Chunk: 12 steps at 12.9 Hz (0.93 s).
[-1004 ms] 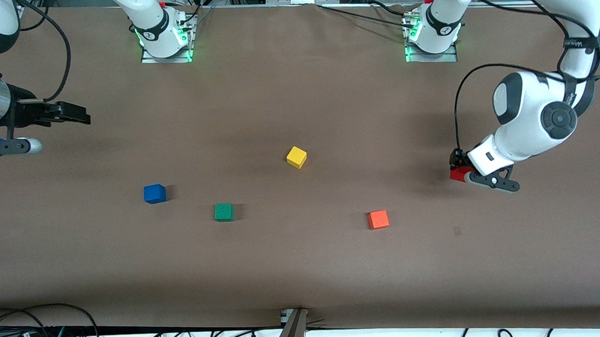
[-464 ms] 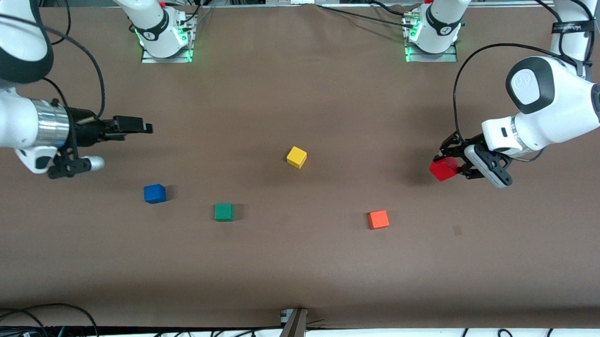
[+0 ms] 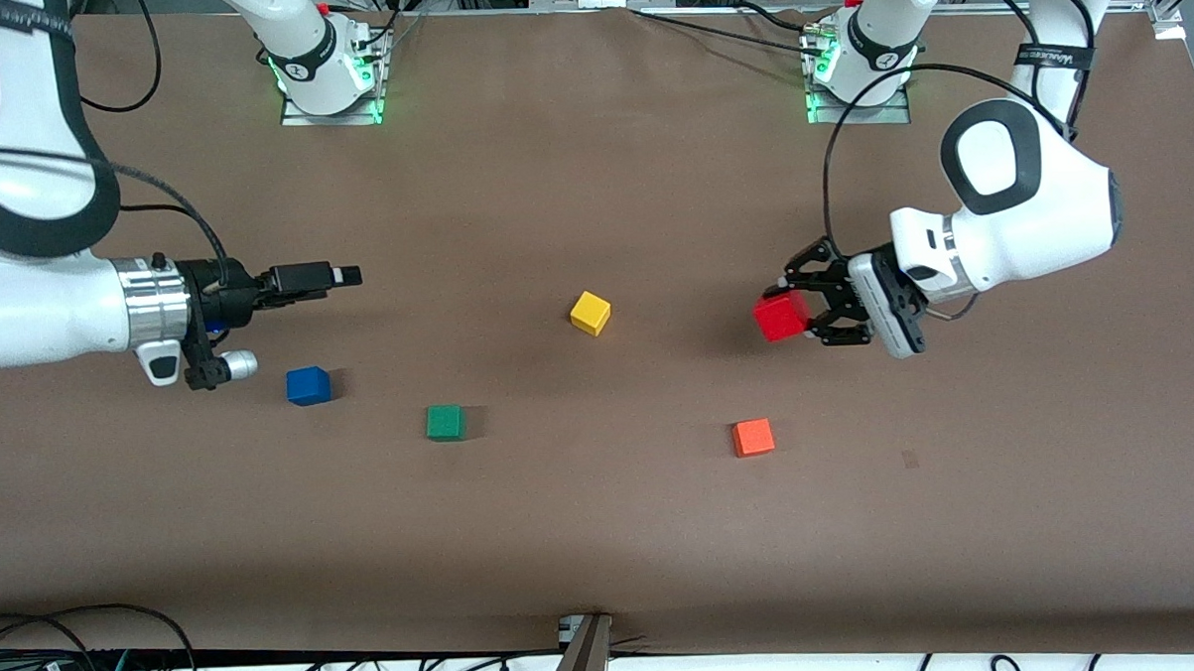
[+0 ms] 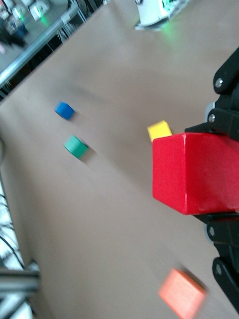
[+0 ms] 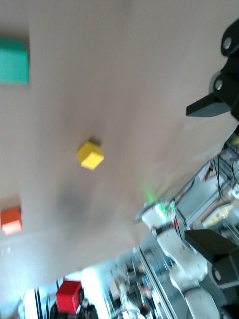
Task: Pass red block to right arm, stack on blue
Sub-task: 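Lift the red cube with the left gripper while the right gripper approaches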
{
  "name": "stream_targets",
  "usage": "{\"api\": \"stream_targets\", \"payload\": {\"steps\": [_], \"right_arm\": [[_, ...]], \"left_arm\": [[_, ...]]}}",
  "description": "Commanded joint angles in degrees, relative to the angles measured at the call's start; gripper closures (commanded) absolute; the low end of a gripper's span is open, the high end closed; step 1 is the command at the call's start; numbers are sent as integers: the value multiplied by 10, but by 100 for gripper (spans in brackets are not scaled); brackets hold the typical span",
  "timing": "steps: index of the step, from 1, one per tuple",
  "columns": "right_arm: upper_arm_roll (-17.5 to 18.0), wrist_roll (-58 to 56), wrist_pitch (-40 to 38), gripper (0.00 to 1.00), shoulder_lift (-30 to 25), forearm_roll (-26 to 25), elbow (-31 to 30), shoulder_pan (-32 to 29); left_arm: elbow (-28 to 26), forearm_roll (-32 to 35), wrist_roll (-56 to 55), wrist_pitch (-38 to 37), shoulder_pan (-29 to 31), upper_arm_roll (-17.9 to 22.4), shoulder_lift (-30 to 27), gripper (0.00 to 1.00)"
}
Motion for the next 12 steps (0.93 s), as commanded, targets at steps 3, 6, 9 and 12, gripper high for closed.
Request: {"api": "stream_targets", "payload": {"steps": [3, 6, 9, 12], "right_arm": [[1, -35, -9, 0, 59, 128, 0, -8], [3, -70, -10, 0, 91, 205, -1, -6], [4, -89, -10, 0, 100, 282, -5, 0], [5, -108, 0, 0, 123, 363, -5, 17]], "left_arm": [[103, -74, 72, -13, 0, -59, 45, 100], [119, -169, 194, -2, -5, -74, 74, 100], [144, -195, 224, 2, -24, -74, 111, 100], [174, -199, 227, 13, -52, -74, 138, 100]]}}
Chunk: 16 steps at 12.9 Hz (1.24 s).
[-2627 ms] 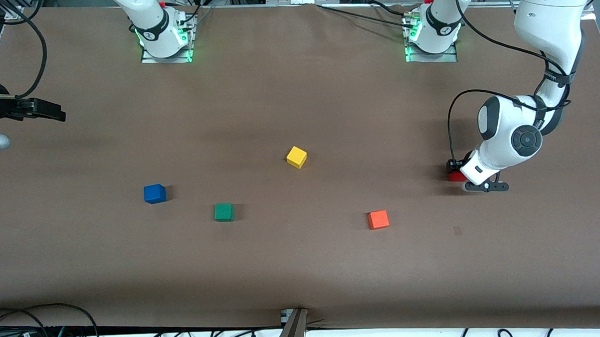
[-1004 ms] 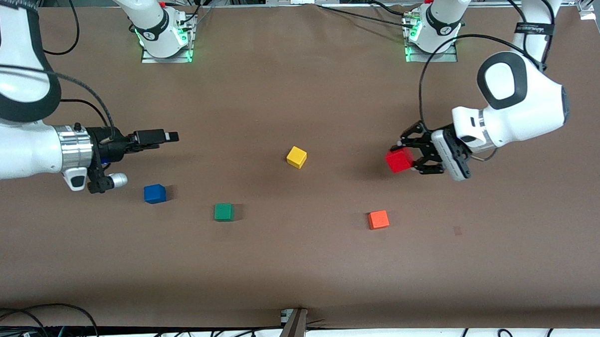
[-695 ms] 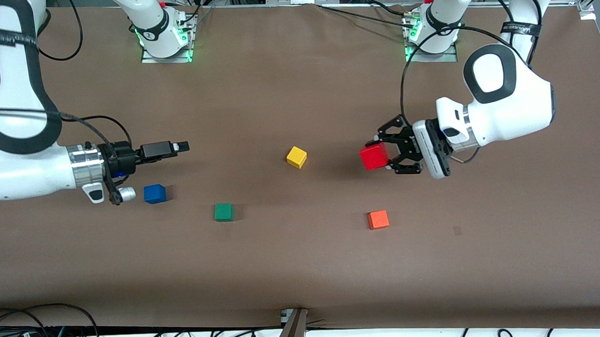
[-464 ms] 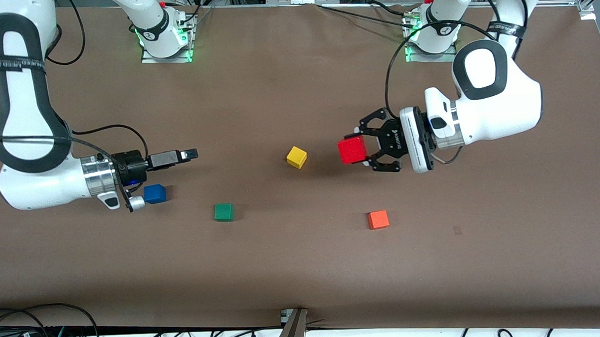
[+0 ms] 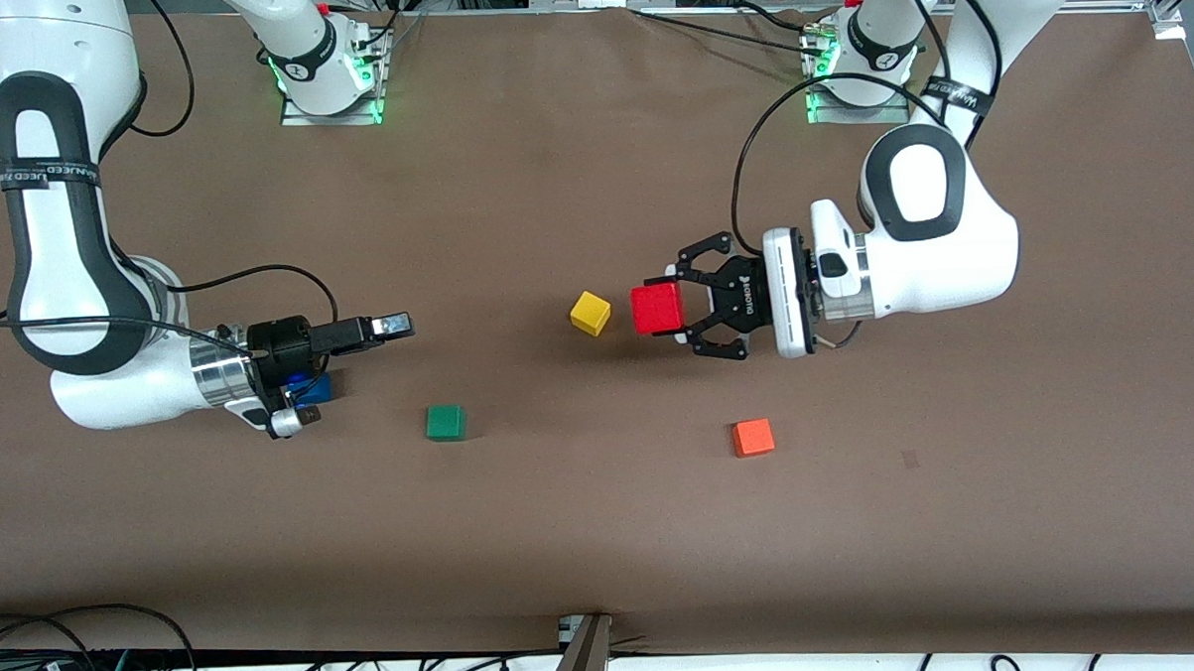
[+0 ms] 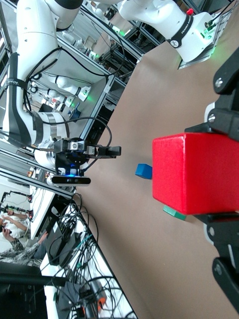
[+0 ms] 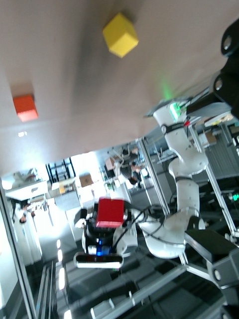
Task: Pass red block to right arm, stack on blue
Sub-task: 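Carry the red cube toward the right gripper and align both grippers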
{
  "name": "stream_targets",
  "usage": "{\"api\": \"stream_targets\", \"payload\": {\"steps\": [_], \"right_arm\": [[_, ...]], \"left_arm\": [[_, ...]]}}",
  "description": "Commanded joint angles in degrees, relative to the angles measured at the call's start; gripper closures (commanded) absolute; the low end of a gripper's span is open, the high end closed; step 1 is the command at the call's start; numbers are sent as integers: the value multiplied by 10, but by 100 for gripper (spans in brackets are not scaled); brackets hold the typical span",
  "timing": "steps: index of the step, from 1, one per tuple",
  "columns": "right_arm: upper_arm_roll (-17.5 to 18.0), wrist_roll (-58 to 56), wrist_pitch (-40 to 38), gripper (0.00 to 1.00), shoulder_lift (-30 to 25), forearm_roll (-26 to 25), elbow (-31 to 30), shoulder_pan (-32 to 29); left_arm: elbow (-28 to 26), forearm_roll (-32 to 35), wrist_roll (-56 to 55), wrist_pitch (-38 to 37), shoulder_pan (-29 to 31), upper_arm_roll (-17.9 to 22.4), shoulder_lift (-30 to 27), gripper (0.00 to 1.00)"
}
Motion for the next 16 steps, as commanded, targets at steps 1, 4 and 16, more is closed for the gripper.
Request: {"api": "stream_targets", "payload": {"steps": [1, 4, 16], "right_arm": [[2, -32, 10, 0, 21, 72, -1, 20], [4, -44, 64, 0, 24, 111, -1, 44], [9, -36, 179, 0, 15, 192, -1, 119]], "left_arm": [[36, -30, 29, 30, -26, -2, 30, 100], [42, -100, 75, 55, -58, -1, 49, 100], [112, -124, 76, 142, -132, -1, 109, 100]]}}
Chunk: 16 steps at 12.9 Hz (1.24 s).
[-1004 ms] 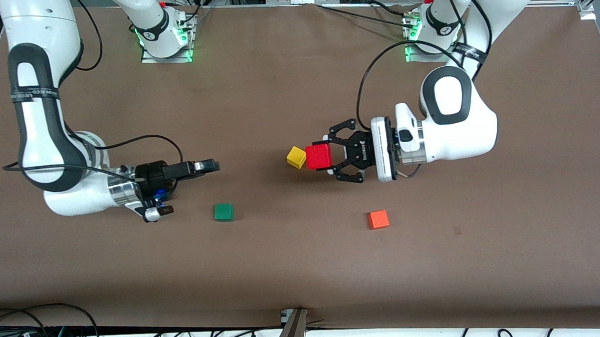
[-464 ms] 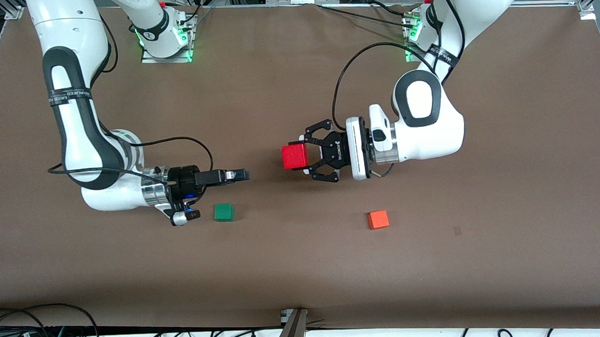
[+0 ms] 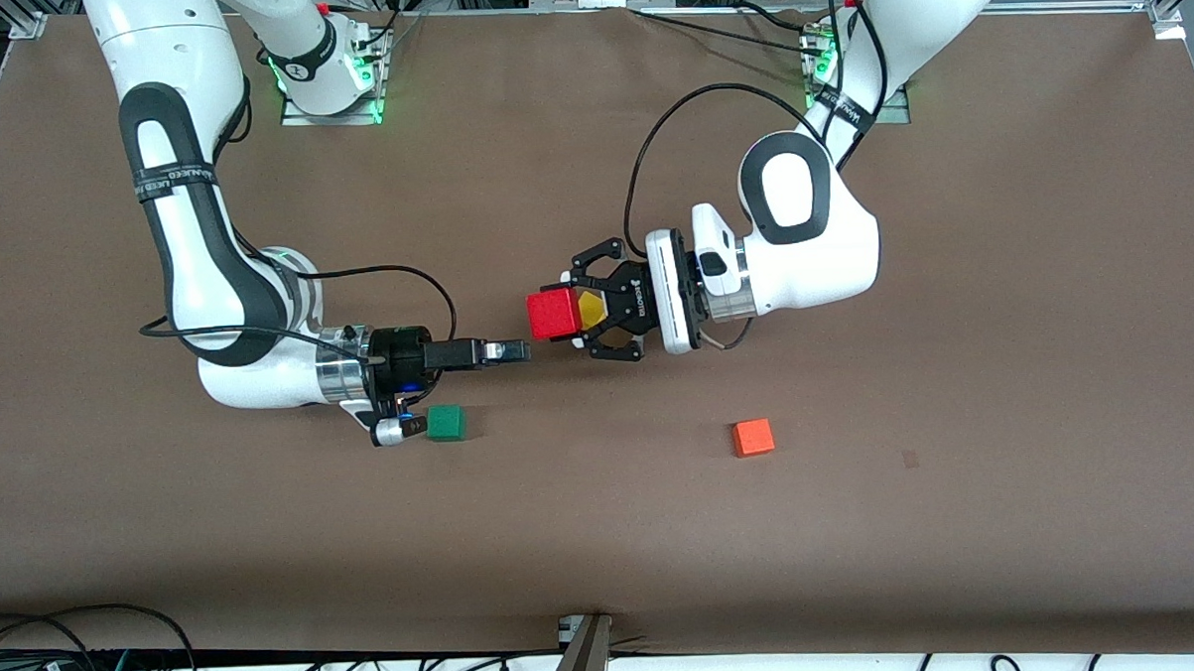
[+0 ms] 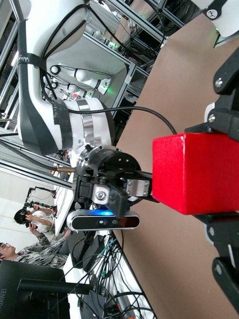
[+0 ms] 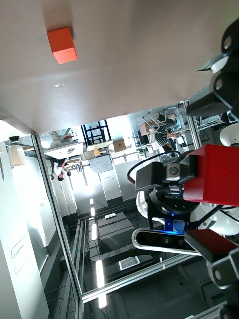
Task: Pass red block to right arm, stack on blue
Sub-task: 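Carry the red cube toward the right gripper and align both grippers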
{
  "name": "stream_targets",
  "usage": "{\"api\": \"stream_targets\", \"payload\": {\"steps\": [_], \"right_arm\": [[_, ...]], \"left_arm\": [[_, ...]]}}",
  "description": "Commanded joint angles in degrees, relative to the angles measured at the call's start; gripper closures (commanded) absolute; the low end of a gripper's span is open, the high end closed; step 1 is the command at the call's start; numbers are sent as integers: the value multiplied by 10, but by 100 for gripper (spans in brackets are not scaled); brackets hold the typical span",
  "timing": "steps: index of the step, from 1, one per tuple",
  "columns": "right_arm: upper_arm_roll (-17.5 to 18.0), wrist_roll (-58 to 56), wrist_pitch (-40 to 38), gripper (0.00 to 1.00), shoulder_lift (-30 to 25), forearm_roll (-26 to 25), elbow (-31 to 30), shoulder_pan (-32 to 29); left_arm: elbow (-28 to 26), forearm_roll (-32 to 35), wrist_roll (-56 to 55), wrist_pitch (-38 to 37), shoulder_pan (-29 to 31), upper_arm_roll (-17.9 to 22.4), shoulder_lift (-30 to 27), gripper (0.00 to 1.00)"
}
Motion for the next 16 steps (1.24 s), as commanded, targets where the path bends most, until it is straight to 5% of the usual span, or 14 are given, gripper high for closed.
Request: {"api": "stream_targets", "payload": {"steps": [1, 7, 10, 14, 16], "right_arm": [[4, 1, 11, 0, -19, 18, -12, 6], [4, 5, 7, 0, -65, 17, -66, 9], [4, 4, 11, 24, -64, 17, -66, 9], [3, 1, 14, 29, -59, 17, -65, 9], [3, 1, 14, 77, -60, 17, -65, 8]], "left_arm": [[37, -22, 16, 17, -15, 0, 27, 100], [36, -28, 16, 17, -16, 0, 27, 100], [36, -28, 15, 17, -16, 0, 26, 100], [36, -29, 10, 17, -16, 0, 26, 100], [36, -29, 9, 17, -16, 0, 25, 99]]}}
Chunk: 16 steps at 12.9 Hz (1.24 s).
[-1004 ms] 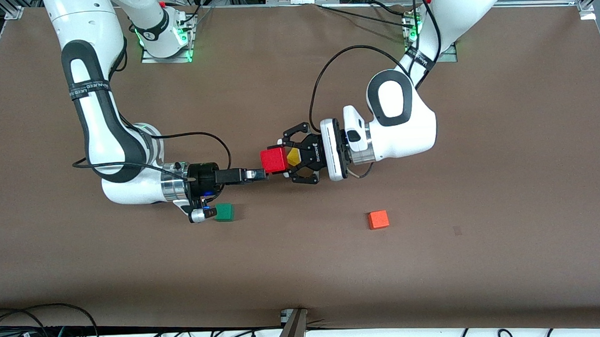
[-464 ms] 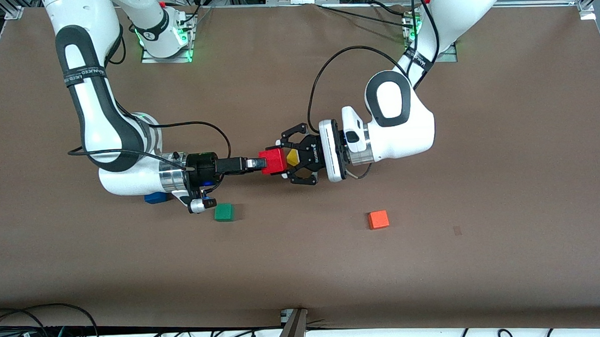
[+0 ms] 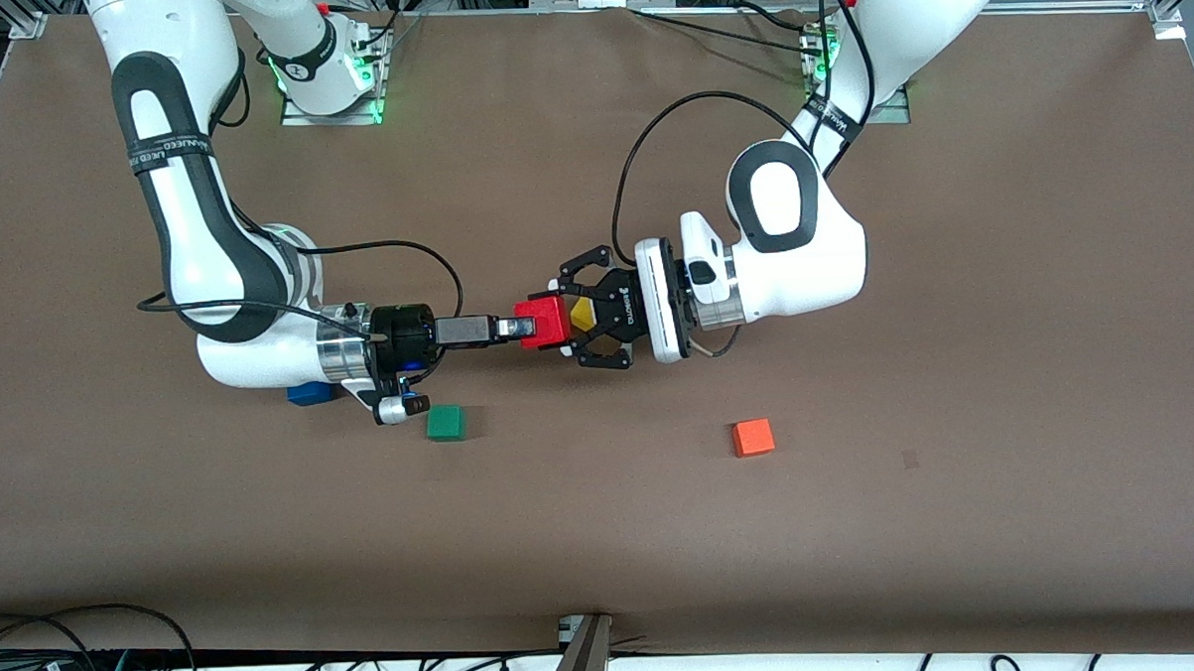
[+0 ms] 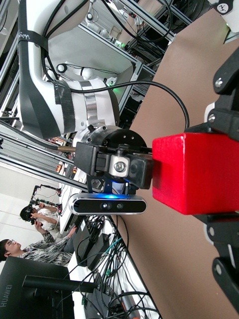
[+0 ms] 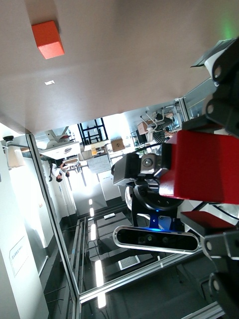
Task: Pass red block to right arm, stack on blue
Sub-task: 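Close the right gripper on the red cube while the left gripper opens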
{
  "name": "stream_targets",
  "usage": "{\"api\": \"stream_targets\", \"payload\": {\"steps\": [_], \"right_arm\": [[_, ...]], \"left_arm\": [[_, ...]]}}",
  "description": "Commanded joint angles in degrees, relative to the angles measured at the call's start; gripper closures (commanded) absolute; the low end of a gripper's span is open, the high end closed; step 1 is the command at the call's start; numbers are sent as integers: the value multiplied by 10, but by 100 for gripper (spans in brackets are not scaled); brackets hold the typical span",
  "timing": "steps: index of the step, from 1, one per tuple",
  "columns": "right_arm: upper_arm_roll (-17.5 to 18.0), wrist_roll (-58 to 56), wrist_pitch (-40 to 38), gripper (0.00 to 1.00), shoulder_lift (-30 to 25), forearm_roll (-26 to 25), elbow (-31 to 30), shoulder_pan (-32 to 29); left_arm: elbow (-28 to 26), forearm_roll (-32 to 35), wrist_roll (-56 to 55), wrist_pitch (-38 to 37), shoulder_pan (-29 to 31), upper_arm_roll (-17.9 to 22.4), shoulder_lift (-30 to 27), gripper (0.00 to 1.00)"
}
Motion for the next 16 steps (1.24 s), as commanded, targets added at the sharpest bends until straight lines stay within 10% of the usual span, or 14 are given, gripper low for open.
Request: {"api": "stream_targets", "payload": {"steps": [1, 4, 5, 6, 16], "right_arm": [[1, -5, 8, 91, -16, 16, -17, 1], [1, -3, 8, 96, -17, 15, -16, 1], [1, -3, 8, 96, -18, 15, -16, 1], [1, -3, 8, 96, -18, 14, -16, 1], [-20, -5, 1, 100, -19, -25, -2, -12]], "left_arm": [[13, -19, 8, 7, -7, 0, 7, 99], [13, -19, 7, 7, -7, 0, 7, 93], [13, -18, 11, 8, -7, 0, 8, 25], [13, -19, 13, 8, -7, 0, 6, 0], [-6, -12, -48, 0, 6, 1, -35, 0]]}}
